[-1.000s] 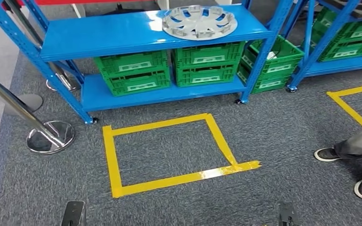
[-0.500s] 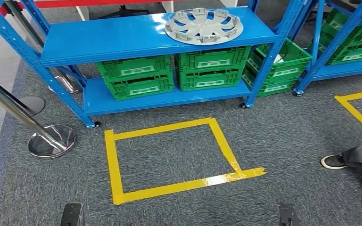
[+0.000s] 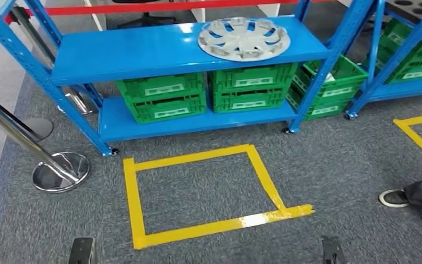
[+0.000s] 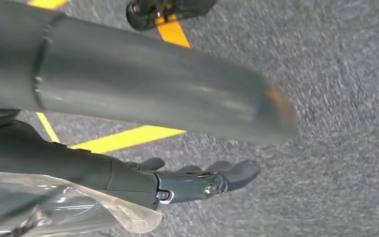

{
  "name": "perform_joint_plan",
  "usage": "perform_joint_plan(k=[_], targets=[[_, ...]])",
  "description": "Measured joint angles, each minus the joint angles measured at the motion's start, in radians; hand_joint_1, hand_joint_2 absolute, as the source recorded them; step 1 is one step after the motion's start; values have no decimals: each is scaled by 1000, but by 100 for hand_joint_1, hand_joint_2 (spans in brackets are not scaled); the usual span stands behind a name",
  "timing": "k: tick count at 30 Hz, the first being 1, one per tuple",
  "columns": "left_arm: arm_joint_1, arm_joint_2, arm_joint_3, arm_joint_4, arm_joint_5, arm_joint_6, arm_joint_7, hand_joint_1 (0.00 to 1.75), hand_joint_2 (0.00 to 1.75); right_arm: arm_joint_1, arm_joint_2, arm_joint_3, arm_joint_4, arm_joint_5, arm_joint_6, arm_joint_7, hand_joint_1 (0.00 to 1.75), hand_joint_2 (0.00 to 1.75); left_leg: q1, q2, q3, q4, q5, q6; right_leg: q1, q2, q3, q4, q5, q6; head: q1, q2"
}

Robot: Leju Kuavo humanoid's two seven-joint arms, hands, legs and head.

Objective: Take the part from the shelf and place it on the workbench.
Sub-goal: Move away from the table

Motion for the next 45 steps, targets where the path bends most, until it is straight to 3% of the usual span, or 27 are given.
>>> perform_joint_plan(k=[2, 5, 7, 10, 11, 12, 16, 18, 20, 22, 23, 24, 26, 27, 28, 31, 33, 35, 37, 38, 39, 41, 43, 45], targets=[[2, 0, 1, 0, 0, 0, 0, 0, 0, -4, 0, 0, 0, 0, 0, 0, 0, 0, 3, -1, 20, -15, -2, 10, 0, 1, -29, 53, -21, 3, 4, 0], [0, -3, 2, 0, -1, 0, 0, 0, 0, -5, 0, 1, 0, -2, 1, 0, 0, 0, 0, -1, 34, -18, -14, 21, 2, 3, -147, 220, -82, 5, 9, 0], [2, -6, 2, 0, -1, 0, 0, 0, 0, -1, 0, 0, 0, -7, 2, 0, 0, 0, -2, -2, 51, -17, -28, 22, 3, 3, -197, 248, -74, 6, 10, 0], [2, -7, 3, 0, -2, 1, 0, 0, 0, 1, 0, -1, 0, -15, 4, 0, 0, 0, -3, -3, 90, -17, -57, 14, 3, 3, -171, 98, 48, 4, 11, 0], [1, -8, 3, 0, -3, 0, 1, 0, 0, 0, 0, -1, 0, -16, 5, 0, 0, 0, -4, -3, 98, -16, -66, 9, 5, 2, -160, 56, 69, -2, 10, 0], [-1, -9, 3, 0, -5, 0, 1, 0, 0, 0, 0, 0, 0, -17, 6, -1, 0, 0, -5, -2, 102, -16, -74, 3, 7, 2, -152, 35, 82, -8, 10, 0], [-6, -9, 3, 0, -9, -3, 2, 0, 0, 2, 2, -2, -1, -24, 11, -7, 0, 0, -5, -2, 112, 5, -87, -18, 5, 3, -129, 23, 71, -35, 8, 0], [-9, -9, 3, 0, -10, -3, 5, 0, 0, 1, 2, -4, -2, -31, 13, -8, 0, 0, 0, -1, 67, 90, -100, -29, 2, 3, -108, 17, 67, -43, 5, 0], [-9, -10, 3, 0, -10, -3, 9, 0, 0, 1, 2, -5, -2, -35, 15, -9, 0, 0, 5, 0, -16, 216, -145, -39, 2, 4, -92, 13, 56, -46, 3, 0], [-5, -10, 3, 0, -10, -3, 12, 0, 0, 3, 2, -6, -2, -35, 16, -8, 0, 0, 7, 0, -79, 271, -183, -42, 2, 6, -69, 10, 40, -46, 3, 0], [-4, -10, 3, 0, -10, -3, 12, 0, 0, 4, 2, -8, -2, -35, 17, -8, 0, 0, 7, 0, -89, 251, -173, -40, 2, 7, -55, 9, 30, -44, 3, 0], [-4, -10, 3, 0, -10, -3, 12, 0, 0, 4, 2, -9, -2, -35, 17, -8, 0, 0, 6, 0, -87, 206, -138, -35, 3, 8, -40, 8, 20, -42, 3, 0], [-2, -9, 3, 0, -10, -3, 12, 0, 0, 4, 2, -11, -2, -35, 17, -7, 0, 0, -3, 2, -77, 94, -31, -17, 4, 10, -23, 6, 0, -37, 2, 0], [1, -9, 3, 0, -10, -3, 13, 0, 0, 4, 2, -11, -2, -35, 18, -6, 0, 0, -8, 0, -73, 54, 6, -9, 6, 11, -18, 3, -9, -32, 3, 0], [3, -10, 3, 0, -10, -4, 14, 0, 0, 4, 2, -12, -2, -34, 18, -5, 0, 0, -12, -1, -72, 28, 26, -2, 7, 13, -8, 2, -13, -27, 3, 0], [3, -14, 3, 0, -9, -5, 15, 0, 0, 1, 1, -13, -2, -33, 18, -3, 0, 0, -9, -4, -50, 2, 33, 11, 10, 15, 13, 13, -12, -10, 8, 0], [0, -14, 4, 0, -10, -7, 14, 0, 0, -2, 0, -13, -2, -33, 18, -3, 0, 0, -5, -3, -31, -4, 35, 21, 10, 12, -31, 85, -25, -6, 12, 0], [-1, -16, 5, 0, -11, -8, 14, 0, 0, -4, 0, -13, -2, -32, 18, -3, 0, 0, -6, -2, -21, -4, 25, 27, 11, 11, -116, 208, -73, -1, 14, 0], [0, -18, 5, 0, -13, -9, 14, 0, 0, -2, -1, -14, -2, -32, 18, -3, 0, 0, -6, -4, -7, -4, 10, 28, 11, 11, -182, 270, -123, 4, 14, 0], [1, -18, 6, 0, -13, -9, 14, 0, 0, 0, -2, -14, -2, -32, 18, -3, 0, 0, -5, -6, 5, -4, 0, 27, 11, 11, -193, 254, -120, 5, 14, 0], [1, -18, 6, 0, -13, -9, 14, 0, 0, 1, -2, -15, -2, -33, 18, -3, 0, 0, -4, -7, 19, -4, -10, 25, 10, 10, -189, 211, -94, 5, 14, 0], [1, -17, 6, 0, -14, -9, 14, 0, 0, 3, -3, -15, -2, -33, 18, -3, 0, 0, -4, -8, 45, -1, -33, 16, 10, 7, -167, 95, 6, 2, 15, 0], [0, -17, 7, 0, -14, -8, 14, 0, 0, 3, -3, -15, -2, -32, 18, -2, 0, 0, -8, -8, 59, -1, -50, 5, 12, 4, -150, 34, 68, -14, 15, 0], [-2, -15, 7, 0, -15, -8, 14, 0, 0, 3, -3, -15, -1, -32, 18, -1, 0, 0, -10, -9, 66, 1, -55, -4, 11, 5, -137, 29, 71, -32, 15, 0]])
